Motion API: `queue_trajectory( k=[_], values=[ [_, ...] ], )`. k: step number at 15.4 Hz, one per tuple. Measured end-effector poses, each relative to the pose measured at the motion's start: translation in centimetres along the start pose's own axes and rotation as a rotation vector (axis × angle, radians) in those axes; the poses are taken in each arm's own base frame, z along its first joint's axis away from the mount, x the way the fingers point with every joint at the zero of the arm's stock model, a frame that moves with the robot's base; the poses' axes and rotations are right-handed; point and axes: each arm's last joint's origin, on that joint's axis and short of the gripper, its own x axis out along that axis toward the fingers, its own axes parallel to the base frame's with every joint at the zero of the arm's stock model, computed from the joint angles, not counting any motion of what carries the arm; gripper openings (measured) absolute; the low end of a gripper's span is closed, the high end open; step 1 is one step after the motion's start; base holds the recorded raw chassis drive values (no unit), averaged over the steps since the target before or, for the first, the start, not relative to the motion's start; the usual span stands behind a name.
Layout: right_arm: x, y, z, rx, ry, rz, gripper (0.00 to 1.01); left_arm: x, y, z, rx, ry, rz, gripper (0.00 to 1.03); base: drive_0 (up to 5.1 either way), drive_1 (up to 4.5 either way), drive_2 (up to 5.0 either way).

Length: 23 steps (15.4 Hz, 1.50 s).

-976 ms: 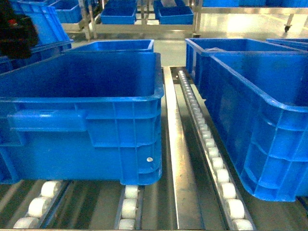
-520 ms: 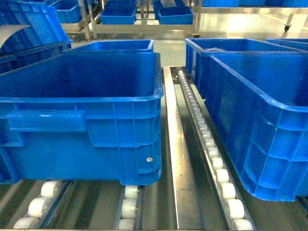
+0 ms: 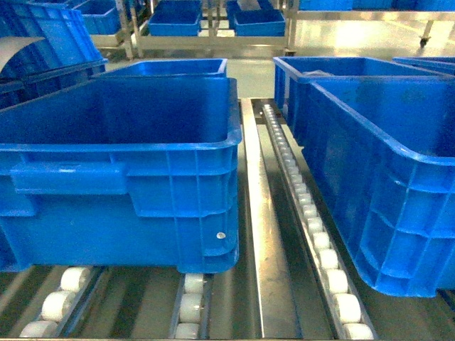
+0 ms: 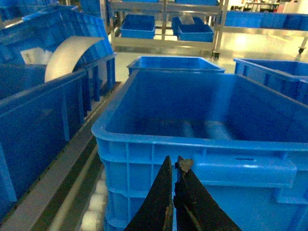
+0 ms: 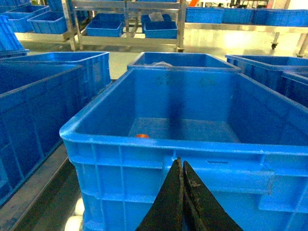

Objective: Sort blue parts and orange caps into right shelf containers

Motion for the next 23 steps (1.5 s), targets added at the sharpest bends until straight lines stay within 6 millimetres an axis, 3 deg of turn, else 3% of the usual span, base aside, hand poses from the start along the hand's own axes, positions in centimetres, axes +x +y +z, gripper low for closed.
queue_trajectory(
  k=[23],
  values=[
    [-5.1, 0.0, 0.3, 0.001, -0.016, 0.0, 0.01, -5.6, 0.0, 0.0, 0.001, 0.024, -0.002, 0.02, 0.0, 0.0, 0.0]
  ],
)
